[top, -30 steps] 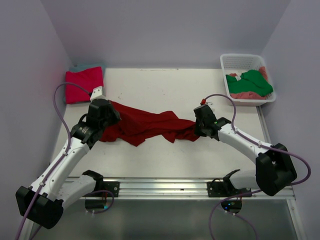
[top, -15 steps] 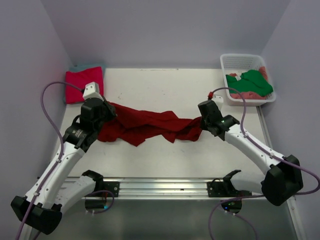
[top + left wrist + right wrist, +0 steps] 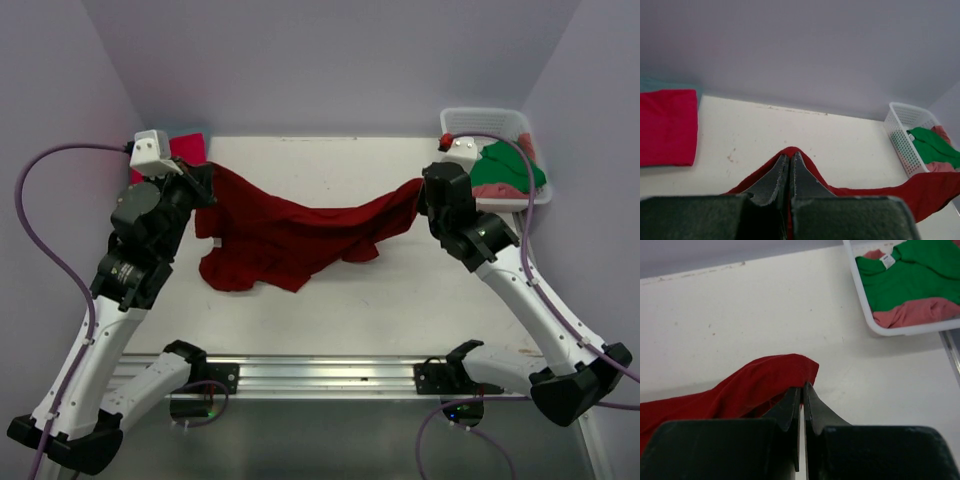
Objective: Fold and stack the t-shirts
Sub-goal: Flatten out the tshirt
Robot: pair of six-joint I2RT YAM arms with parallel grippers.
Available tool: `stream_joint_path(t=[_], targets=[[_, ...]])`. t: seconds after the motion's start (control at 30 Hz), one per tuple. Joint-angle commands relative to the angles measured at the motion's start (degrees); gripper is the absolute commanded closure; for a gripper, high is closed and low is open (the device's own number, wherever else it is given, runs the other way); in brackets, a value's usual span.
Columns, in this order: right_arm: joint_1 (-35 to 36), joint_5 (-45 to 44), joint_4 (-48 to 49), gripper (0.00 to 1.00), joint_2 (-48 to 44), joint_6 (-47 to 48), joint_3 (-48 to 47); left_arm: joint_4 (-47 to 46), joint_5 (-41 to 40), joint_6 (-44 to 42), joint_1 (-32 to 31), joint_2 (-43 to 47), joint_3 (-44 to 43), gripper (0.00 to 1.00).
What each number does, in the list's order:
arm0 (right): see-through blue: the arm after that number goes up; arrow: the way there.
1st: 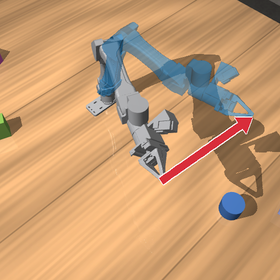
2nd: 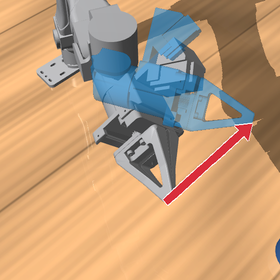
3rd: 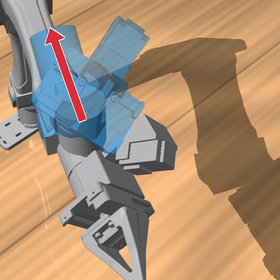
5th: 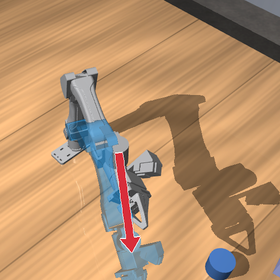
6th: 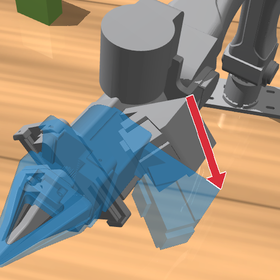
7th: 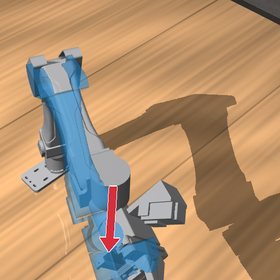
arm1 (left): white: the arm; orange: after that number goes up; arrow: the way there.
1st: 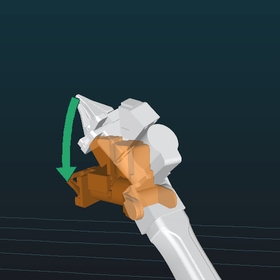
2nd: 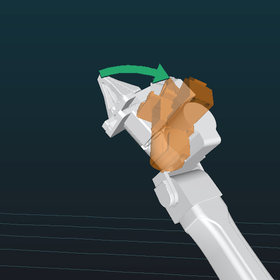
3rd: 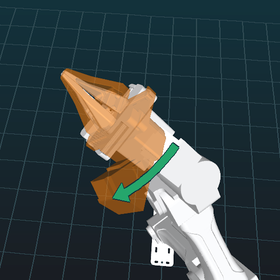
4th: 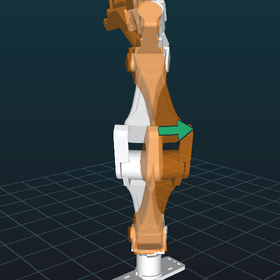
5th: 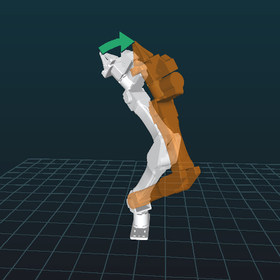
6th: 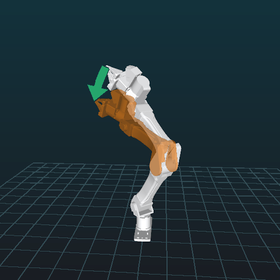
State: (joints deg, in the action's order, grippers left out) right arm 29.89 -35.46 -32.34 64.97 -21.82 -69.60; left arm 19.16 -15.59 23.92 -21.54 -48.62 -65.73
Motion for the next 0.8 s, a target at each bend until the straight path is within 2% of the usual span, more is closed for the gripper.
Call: stream_joint_path(t=[0.0, 0.17, 0.5, 0.63, 0.77], targets=[[0.08, -3.91, 4.3, 1.0, -1.68, 7.65, -6.32, -5.63, 2.94, -6.25, -0.34, -0.68, -7.29, 1.0], [0.08, -3.65, 9.2, 1.0, -5.46, 13.64, -10.81, -4.92, 7.06, -9.68, -0.34, -2.26, -17.57, 1.0], [-0.01, 10.41, 19.59, 1.0, -16.8, 26.03, -10.55, -2.81, 23.3, -14.78, -0.34, -3.23, -30.49, 1.0], [-0.01, 12.26, 20.91, 1.0, -17.07, 27.54, -11.25, -3.77, 28.68, -15.57, -0.26, -6.21, -32.96, 1.0], [0.08, 10.6, 18.89, 1.0, -13.03, 27.89, -14.24, -4.3, 27.03, -17.77, -0.34, -12.01, -35.25, 1.0]])
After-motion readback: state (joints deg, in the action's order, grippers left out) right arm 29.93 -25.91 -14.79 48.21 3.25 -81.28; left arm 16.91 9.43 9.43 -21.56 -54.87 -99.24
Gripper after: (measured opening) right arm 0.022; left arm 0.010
